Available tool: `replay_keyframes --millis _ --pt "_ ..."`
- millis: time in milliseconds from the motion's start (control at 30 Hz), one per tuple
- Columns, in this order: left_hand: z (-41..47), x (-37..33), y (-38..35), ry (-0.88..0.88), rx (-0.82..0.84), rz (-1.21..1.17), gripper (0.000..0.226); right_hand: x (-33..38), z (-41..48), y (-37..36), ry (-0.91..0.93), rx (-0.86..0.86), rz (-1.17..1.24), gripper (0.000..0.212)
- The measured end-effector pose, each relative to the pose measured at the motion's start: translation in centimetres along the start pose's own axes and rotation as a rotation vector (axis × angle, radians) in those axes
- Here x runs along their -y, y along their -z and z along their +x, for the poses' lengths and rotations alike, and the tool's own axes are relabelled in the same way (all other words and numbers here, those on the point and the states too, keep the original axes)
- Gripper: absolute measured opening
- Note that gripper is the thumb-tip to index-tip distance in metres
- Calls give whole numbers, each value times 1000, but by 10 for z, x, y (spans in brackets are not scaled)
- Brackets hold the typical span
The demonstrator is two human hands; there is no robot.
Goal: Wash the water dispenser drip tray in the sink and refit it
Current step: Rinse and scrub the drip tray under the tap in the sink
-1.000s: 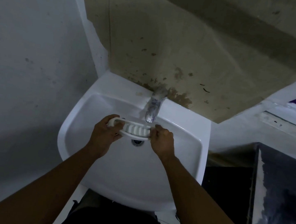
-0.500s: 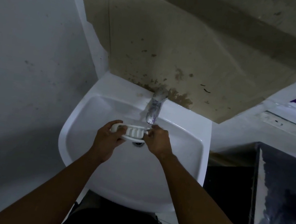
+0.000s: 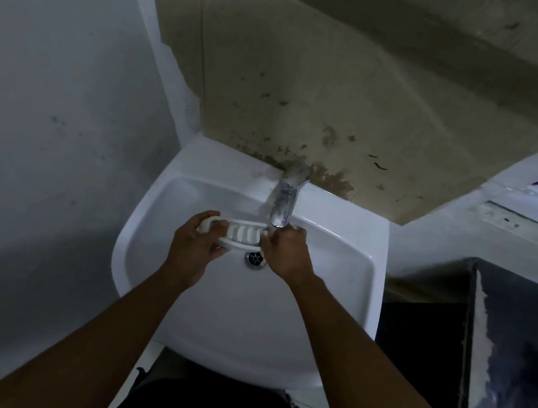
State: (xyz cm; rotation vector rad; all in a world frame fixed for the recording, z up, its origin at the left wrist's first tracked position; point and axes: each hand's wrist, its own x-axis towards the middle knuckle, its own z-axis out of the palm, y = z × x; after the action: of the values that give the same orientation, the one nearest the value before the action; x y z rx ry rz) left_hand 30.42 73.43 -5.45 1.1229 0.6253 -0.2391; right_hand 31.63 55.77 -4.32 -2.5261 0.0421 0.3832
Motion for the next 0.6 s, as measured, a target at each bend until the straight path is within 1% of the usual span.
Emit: replay_keyframes --millis 100,167,300,333,400,467,533,600 --pt "-1 3 0 6 20 12 18 -4 2 1 -53 5 53 31" --pt "-1 2 0 13 35 5 18 -4 -3 0 -96 -35 57 29" --pt "2 -4 0 3 78 98 21 -3 -16 -10 -8 -114 -147 37" --pt "3 -5 -1 5 74 119 23 -3 -18 -12 -1 -128 -171 37" --pt "4 -5 -2 5 53 141 27 -4 -20 -16 2 -149 -173 30" --pt "5 -3 -1 2 36 147 28 -5 -19 -20 -47 -132 -125 27" --pt "6 -2 0 0 20 126 28 -1 -19 -19 -147 -133 21 30" --pt "6 -2 0 -9 10 103 28 2 -19 -18 -73 -199 179 22"
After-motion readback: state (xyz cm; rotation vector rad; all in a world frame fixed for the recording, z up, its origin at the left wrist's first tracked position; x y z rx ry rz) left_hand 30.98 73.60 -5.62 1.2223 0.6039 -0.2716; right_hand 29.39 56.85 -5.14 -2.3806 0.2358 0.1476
